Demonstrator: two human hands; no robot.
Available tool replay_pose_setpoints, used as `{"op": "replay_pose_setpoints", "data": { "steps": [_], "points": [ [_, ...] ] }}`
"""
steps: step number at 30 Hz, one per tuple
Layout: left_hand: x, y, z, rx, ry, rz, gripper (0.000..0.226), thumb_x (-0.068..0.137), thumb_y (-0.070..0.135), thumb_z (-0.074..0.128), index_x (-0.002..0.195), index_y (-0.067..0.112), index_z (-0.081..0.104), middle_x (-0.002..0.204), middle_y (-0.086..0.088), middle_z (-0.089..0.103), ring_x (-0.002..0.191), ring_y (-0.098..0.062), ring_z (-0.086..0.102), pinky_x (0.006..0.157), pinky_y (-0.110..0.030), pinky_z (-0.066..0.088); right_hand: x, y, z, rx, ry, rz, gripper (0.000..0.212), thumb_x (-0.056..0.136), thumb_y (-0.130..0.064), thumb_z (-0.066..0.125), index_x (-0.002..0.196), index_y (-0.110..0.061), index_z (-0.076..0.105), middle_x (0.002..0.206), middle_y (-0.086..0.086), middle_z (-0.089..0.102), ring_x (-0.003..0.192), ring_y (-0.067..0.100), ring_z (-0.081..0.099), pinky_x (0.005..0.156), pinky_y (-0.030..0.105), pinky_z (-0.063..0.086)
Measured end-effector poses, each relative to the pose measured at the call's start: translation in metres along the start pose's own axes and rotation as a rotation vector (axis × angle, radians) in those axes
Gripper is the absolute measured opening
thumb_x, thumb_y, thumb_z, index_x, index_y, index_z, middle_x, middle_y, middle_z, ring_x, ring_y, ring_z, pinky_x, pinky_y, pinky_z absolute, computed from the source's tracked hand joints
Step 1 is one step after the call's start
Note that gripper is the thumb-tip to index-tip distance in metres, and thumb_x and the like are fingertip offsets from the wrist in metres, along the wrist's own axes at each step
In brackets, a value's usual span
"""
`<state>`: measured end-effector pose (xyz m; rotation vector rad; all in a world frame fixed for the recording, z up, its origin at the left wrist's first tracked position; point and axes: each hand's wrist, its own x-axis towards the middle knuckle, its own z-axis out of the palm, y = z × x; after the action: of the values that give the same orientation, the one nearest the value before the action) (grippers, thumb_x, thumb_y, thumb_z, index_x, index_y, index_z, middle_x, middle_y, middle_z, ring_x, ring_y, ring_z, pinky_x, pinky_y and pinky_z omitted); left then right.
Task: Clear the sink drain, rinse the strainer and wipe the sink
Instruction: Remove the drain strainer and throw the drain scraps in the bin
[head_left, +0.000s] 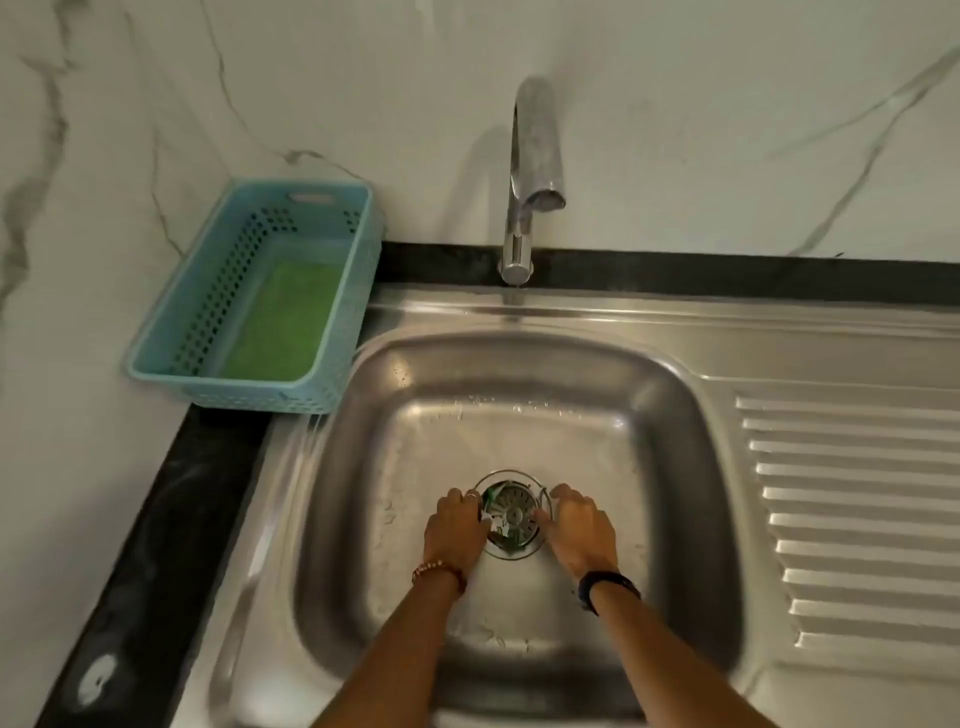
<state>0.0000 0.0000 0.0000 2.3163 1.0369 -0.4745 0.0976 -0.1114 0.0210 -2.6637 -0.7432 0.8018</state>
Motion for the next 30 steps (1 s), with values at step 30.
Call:
{"op": "replay_pose_setpoints", "data": {
  "steps": [30],
  "points": [
    [-0.060, 0.029, -0.079, -1.597, -0.230, -0.195, 0.028, 0.092, 0.031, 0.051, 0.094, 0.005, 0.061, 0.087, -0.011, 0.066, 0.079, -0.018, 0.065, 0.061, -0.019, 0.056, -0.097, -0.057, -0.051, 0.567, 0.629, -0.080, 0.015, 0.089, -0.003, 0.057, 0.101, -0.007, 0.065, 0.101, 0.007, 0.064, 0.083, 0.013, 0.061, 0.070, -0.001, 0.040]
  ]
}}
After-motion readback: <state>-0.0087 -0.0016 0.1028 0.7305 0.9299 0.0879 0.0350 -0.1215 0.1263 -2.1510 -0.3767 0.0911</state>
